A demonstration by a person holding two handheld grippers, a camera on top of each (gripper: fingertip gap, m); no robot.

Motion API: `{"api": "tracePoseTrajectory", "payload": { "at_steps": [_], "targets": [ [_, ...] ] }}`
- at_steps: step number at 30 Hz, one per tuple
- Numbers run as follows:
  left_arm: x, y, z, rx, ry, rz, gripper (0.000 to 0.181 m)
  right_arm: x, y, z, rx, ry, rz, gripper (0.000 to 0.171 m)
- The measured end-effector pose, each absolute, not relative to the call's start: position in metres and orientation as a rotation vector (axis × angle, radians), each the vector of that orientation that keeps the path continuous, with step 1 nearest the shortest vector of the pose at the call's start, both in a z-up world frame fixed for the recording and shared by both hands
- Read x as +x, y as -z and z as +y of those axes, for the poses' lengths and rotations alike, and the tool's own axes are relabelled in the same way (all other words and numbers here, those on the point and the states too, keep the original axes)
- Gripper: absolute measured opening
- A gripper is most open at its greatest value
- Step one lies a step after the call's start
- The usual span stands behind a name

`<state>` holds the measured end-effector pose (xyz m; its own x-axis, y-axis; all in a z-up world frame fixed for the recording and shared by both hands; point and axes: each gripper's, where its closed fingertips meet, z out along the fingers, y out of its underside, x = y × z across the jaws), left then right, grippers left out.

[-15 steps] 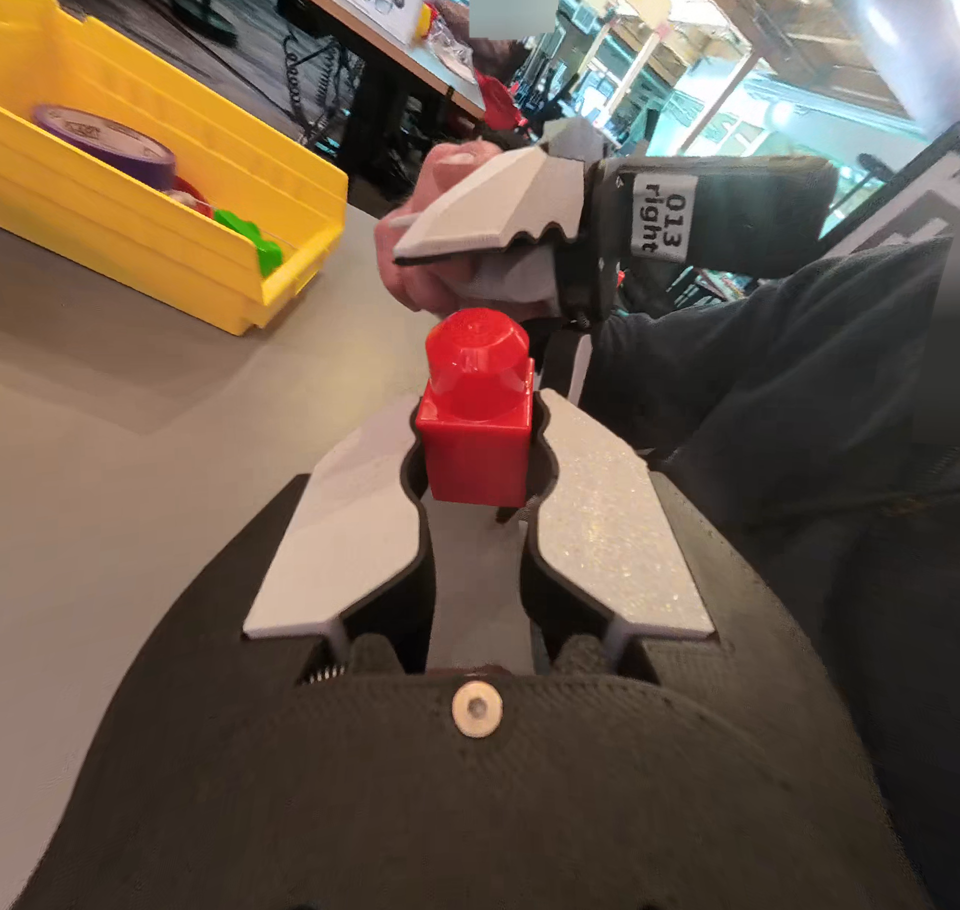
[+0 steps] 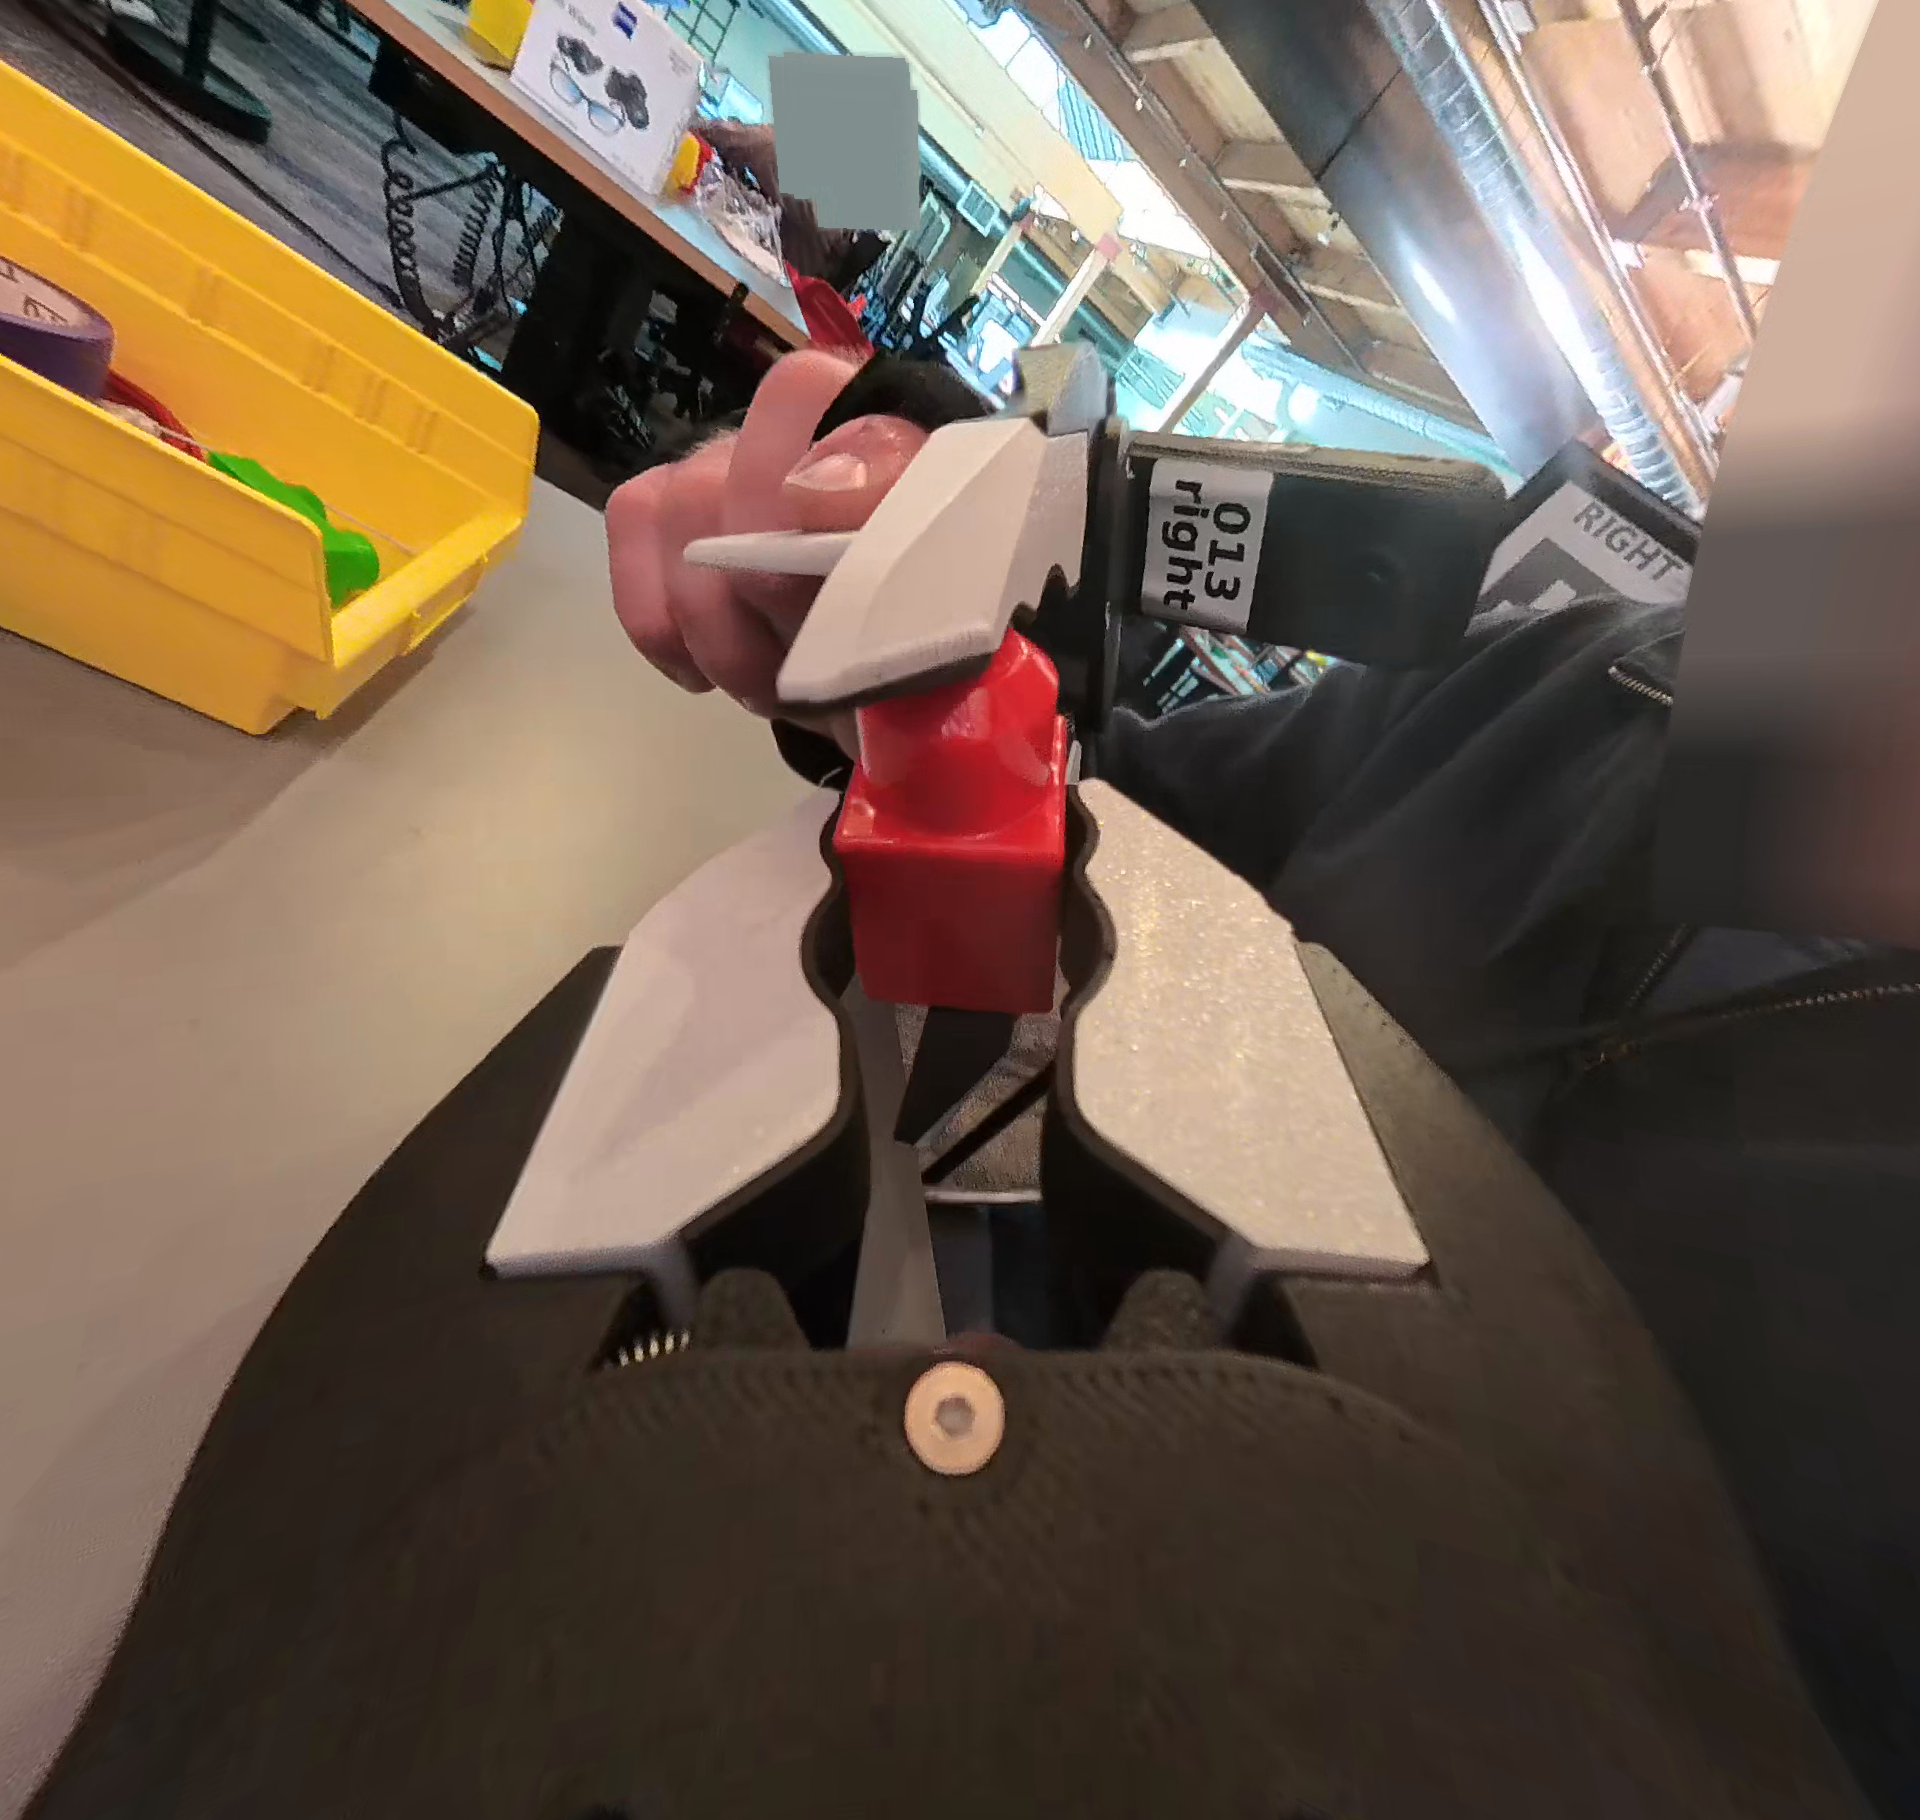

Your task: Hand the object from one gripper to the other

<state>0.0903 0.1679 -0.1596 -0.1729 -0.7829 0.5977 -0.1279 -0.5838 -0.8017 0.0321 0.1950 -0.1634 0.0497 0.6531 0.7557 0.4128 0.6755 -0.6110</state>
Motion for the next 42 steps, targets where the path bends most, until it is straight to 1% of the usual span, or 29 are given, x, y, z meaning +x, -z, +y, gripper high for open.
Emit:
{"api": "tracePoseTrajectory", "payload": {
  "at_steps": [1,3,4,7,11,13,17,19,21,23,25,27,30,32,34,35,37,40,42],
  "targets": [
    [0.089,0.158,0.171,-1.615,1.793,1.023,0.037,0.034,0.16,0.199,-0.915,-0.212,-1.547,0.07],
    [0.085,0.157,0.183,-1.629,1.72,0.947,0.05,0.04,0.153,0.211,-0.947,-0.156,-1.471,0.07],
    [0.081,0.156,0.19,-1.63,1.666,0.902,0.052,0.044,0.15,0.218,-0.967,-0.107,-1.429,0.07],
    [0.072,0.159,0.204,-1.666,1.412,0.832,0.065,0.056,0.143,0.237,-0.989,0.091,-1.313,0.07],
    [0.071,0.152,0.206,-1.641,1.151,0.768,0.067,0.069,0.133,0.249,-0.953,0.318,-1.153,0.07],
    [0.073,0.147,0.207,-1.619,1.036,0.737,0.067,0.066,0.13,0.244,-0.921,0.342,-1.106,0.069],
    [0.077,0.135,0.21,-1.541,0.847,0.713,0.063,0.054,0.131,0.234,-0.875,0.394,-1.084,0.069],
    [0.083,0.138,0.209,-1.544,0.772,0.755,0.059,0.05,0.13,0.231,-0.866,0.406,-1.078,0.069],
    [0.09,0.143,0.207,-1.549,0.724,0.8,0.051,0.048,0.128,0.229,-0.857,0.406,-1.069,0.069],
    [0.089,0.146,0.209,-1.554,0.669,0.799,0.039,0.049,0.127,0.229,-0.858,0.409,-1.065,0.068],
    [0.089,0.147,0.209,-1.551,0.646,0.829,0.037,0.048,0.128,0.229,-0.861,0.394,-1.075,0.068],
    [0.087,0.148,0.21,-1.543,0.571,0.862,0.037,0.048,0.132,0.228,-0.89,0.355,-1.103,0.073],
    [0.074,0.142,0.218,-1.478,0.348,0.936,0.037,0.055,0.131,0.221,-0.865,0.327,-1.144,0.077],
    [0.068,0.138,0.221,-1.424,0.196,1.039,0.036,0.056,0.137,0.215,-0.855,0.302,-1.217,0.083],
    [0.062,0.133,0.223,-1.347,0.03,1.136,0.037,0.059,0.147,0.209,-0.875,0.237,-1.287,0.083],
    [0.059,0.131,0.224,-1.311,-0.033,1.182,0.037,0.06,0.15,0.206,-0.91,0.156,-1.309,0.083],
    [0.054,0.126,0.226,-1.245,-0.163,1.245,0.037,0.064,0.154,0.202,-1.026,-0.089,-1.319,0.076],
    [0.056,0.127,0.222,-1.093,-0.321,1.382,0.037,0.069,0.148,0.194,-1.152,-0.471,-1.327,0.077],
    [0.062,0.132,0.216,-0.969,-0.422,1.49,0.037,0.071,0.141,0.192,-1.184,-0.628,-1.346,0.081]
  ]
}}
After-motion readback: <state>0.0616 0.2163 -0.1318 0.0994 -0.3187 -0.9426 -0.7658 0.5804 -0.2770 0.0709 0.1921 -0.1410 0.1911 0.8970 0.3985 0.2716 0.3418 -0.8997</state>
